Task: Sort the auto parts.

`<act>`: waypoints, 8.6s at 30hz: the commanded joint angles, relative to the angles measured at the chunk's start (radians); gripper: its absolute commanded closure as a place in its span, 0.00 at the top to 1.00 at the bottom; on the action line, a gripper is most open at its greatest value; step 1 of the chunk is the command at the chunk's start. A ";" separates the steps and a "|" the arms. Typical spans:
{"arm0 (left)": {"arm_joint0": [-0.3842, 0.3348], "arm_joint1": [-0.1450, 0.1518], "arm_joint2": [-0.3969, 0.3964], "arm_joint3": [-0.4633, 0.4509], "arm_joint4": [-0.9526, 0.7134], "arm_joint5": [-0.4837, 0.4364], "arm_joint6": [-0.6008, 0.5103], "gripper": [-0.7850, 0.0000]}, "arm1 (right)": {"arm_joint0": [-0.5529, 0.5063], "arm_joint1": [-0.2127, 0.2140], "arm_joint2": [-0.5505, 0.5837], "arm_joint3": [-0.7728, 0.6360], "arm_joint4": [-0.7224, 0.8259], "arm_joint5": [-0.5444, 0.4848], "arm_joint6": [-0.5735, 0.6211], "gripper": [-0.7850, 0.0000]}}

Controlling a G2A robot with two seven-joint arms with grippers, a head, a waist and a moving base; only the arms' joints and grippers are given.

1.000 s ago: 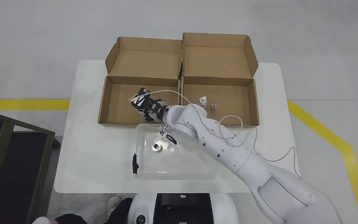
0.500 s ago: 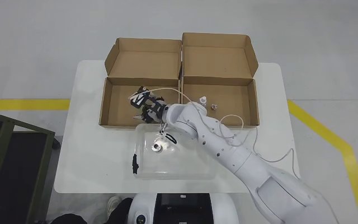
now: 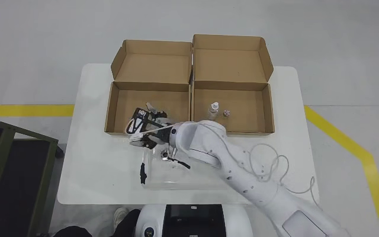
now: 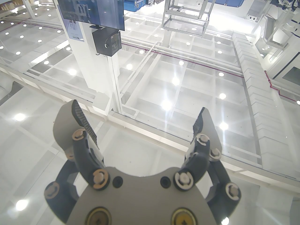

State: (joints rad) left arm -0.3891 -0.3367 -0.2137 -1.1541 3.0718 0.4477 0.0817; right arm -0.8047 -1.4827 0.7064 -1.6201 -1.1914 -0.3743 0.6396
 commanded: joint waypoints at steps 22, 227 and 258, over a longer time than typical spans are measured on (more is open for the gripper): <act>0.000 0.000 0.000 0.000 0.000 0.000 0.000 1.00 | -0.232 0.080 0.079 -0.134 -0.169 -0.232 0.020 1.00; 0.000 0.000 0.000 0.000 0.000 0.000 0.000 1.00 | 0.033 0.072 0.073 0.232 0.076 0.148 -0.068 0.00; 0.000 0.000 0.000 0.000 0.000 0.000 0.000 1.00 | 0.055 0.038 0.069 0.222 0.060 0.103 -0.028 0.49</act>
State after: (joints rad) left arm -0.3891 -0.3367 -0.2137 -1.1541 3.0718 0.4477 0.0817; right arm -0.7448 -1.4466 0.7730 -1.3773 -1.1262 -0.2614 0.6073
